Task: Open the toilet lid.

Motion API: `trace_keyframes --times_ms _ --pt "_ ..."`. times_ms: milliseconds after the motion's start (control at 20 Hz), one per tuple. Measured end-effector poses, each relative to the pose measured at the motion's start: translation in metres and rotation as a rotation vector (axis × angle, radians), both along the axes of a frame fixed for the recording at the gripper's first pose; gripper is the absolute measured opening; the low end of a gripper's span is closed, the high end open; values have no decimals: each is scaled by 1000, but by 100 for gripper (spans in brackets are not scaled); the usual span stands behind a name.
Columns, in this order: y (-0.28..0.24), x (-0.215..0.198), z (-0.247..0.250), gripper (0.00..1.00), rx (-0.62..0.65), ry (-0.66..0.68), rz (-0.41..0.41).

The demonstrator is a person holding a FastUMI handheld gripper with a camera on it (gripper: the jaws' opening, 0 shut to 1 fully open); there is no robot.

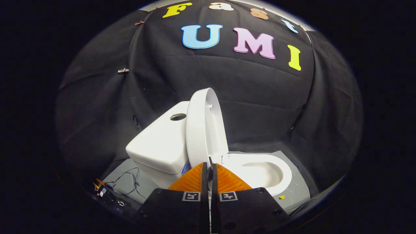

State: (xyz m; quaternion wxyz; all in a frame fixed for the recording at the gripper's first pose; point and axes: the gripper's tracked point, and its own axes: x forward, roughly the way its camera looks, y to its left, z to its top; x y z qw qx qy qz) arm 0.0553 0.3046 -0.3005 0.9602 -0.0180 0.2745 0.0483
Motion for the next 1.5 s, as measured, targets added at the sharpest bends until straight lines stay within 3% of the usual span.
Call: trace_keyframes --times_ms 450,500,800,1050,1500 --pt "9 3 -3 11 -57 -27 29" --pt "9 2 -3 17 -66 -24 38" --pt "12 -4 10 100 -60 -65 88" --pt "-1 -2 36 99 -25 -123 88" --pt "-60 -7 146 99 75 -296 8"
